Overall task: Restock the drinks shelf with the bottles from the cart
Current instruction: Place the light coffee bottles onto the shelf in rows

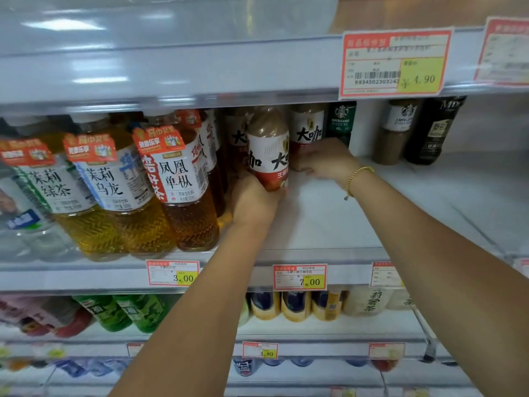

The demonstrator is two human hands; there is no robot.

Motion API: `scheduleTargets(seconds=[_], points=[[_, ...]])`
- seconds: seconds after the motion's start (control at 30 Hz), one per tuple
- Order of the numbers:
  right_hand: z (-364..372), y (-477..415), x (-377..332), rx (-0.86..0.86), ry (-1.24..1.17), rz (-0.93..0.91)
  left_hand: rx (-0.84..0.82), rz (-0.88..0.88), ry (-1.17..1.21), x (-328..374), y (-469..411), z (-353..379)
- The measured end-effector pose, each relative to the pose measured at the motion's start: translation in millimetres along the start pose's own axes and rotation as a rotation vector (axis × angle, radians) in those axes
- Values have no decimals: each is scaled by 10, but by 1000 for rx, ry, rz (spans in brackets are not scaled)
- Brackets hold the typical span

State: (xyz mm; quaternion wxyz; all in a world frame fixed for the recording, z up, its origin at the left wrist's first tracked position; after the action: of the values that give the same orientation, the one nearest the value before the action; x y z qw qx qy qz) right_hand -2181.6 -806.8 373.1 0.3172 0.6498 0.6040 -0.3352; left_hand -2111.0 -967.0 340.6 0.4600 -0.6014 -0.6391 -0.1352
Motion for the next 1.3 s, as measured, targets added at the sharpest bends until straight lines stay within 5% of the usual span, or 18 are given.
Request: scheduleTargets(seconds=[0.07,0.13,0.3,0.47,0.77,1.07,1.3], points=[[273,211,-41,-361,-281,-60,-22,19,-1,30,9,-19],[485,279,-41,-480,-272,-88,-83,29,-80,43,13,-31],[563,226,-58,-253,-151,-120,-257,69,-222,14,140,-142],[543,96,54,172,-92,19,-312,166,-296,77,381,-287],[643,1,18,136,-25,27,-188,422,-382,108,721,-370],[699,-20,-5,330,-148,235,-154,429,-388,63,685,-365],[694,-56,-37,310,9,175,-159,414,-348,52,672,-377]])
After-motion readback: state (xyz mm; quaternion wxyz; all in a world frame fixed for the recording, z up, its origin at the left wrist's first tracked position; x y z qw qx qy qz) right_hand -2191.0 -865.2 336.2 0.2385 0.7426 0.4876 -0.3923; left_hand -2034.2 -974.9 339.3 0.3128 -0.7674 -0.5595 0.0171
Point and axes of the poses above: each hand's wrist, its own y-axis away from the middle knuckle, its own z-axis out of the palm, x = y × z, the point moved 7 cm from there along -y, towards the middle knuckle, and after that the axes turned 10 degrees about z, right-handed, at the moved point
